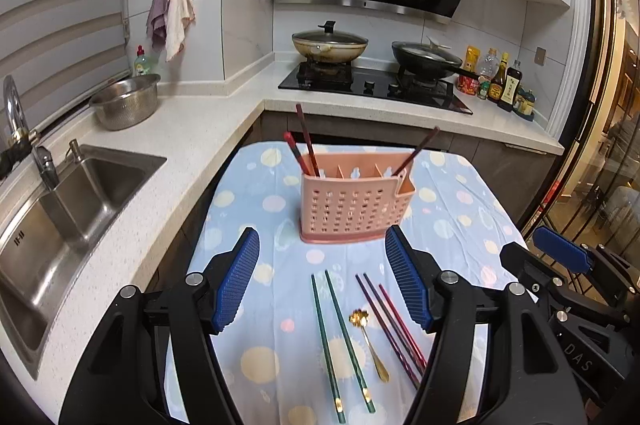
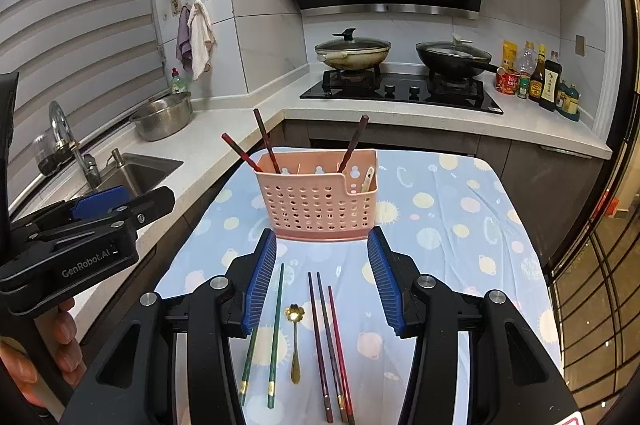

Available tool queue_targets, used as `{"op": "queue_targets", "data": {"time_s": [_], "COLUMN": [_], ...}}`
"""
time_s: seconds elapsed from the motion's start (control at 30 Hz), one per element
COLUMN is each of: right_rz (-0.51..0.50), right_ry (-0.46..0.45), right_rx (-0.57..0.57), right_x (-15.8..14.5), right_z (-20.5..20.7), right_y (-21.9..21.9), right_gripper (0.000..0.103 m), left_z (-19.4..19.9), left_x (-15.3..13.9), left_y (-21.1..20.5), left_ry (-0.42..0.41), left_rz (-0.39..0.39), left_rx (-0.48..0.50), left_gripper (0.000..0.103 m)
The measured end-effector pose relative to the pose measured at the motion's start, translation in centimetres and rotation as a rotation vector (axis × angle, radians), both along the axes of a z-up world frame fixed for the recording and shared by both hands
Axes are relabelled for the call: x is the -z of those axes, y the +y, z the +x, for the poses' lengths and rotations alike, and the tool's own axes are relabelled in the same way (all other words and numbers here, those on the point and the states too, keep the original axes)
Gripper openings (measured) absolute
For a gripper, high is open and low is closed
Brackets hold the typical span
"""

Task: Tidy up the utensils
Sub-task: 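Drop both chopsticks into the pink holder, open and withdraw both tools, then move both open tools down over the remaining chopsticks and spoon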

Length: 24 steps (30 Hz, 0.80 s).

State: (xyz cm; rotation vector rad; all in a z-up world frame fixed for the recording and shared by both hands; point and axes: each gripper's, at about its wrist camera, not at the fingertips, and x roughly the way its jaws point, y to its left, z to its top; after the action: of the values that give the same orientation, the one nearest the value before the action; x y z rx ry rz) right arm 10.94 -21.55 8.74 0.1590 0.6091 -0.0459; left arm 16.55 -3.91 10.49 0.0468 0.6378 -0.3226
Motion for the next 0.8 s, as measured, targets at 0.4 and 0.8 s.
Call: {"op": "queue_targets", "data": {"time_s": [0.4,0.8], "right_rz": [0.013,0.069], "right_ry": [0.116,0.317], "right_rx": [0.001,0.032], "right_x": [5.6,14.9], "right_z": [-4.0,-7.3], "right_y": [0.2,-0.3], "right_gripper": [0.047,0.047], "left_z": [-3.7,-6.5], "left_x": [5.7,14.8], "left_y": [1.3,2.1], "left_ry": [0.107,0.272], "left_rz": [0.03,0.098], "left_rx": [-0.011,-0.017], "left_gripper": [0.064,0.064]}}
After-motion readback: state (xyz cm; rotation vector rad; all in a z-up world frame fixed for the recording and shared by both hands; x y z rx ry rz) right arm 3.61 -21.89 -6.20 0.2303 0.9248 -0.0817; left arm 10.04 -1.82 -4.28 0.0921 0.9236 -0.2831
